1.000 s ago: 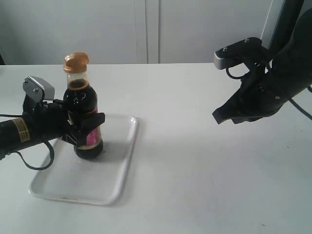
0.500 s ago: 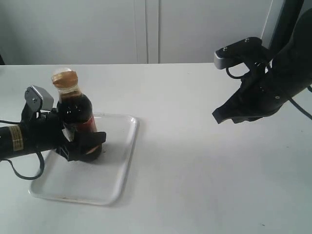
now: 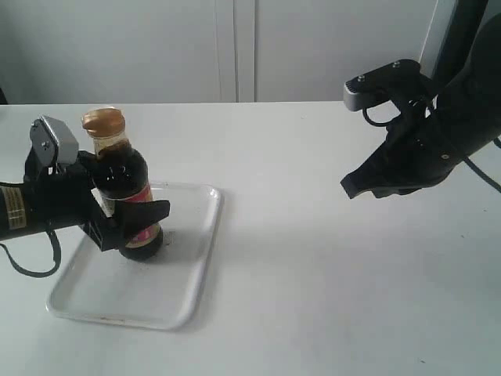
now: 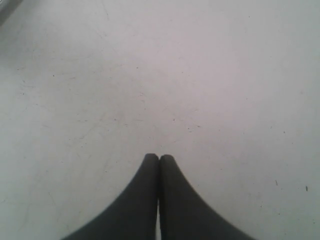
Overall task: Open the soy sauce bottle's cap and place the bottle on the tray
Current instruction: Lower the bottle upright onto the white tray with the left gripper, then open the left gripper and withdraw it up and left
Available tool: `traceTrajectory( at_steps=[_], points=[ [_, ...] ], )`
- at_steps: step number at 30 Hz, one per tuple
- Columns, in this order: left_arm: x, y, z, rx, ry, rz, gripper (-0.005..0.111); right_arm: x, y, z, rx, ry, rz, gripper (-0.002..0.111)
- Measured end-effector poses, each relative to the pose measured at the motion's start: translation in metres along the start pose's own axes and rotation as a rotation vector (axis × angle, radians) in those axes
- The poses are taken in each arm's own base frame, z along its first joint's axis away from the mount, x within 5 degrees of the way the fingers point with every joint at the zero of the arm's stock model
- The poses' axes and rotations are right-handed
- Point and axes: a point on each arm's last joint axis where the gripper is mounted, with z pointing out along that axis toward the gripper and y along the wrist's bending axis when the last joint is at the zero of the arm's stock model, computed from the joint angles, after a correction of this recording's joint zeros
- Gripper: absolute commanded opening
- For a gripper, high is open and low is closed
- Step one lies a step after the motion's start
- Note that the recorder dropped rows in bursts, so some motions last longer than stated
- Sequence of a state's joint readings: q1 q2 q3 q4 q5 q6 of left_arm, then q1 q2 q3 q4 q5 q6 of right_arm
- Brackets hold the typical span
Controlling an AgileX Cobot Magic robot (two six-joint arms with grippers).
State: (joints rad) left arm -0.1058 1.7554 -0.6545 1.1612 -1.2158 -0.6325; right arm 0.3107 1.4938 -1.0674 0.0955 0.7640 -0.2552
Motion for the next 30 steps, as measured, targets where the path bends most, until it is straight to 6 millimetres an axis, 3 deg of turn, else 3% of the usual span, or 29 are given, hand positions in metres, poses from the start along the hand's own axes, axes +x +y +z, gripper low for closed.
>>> traceTrajectory(
  at_steps=[30],
  points=[
    [-0.080,-0.020,-0.042,-0.121,-0.195,0.124,0.105,0.000,0.000,0.000,0.000,0.000,0.000,0.000]
  ],
)
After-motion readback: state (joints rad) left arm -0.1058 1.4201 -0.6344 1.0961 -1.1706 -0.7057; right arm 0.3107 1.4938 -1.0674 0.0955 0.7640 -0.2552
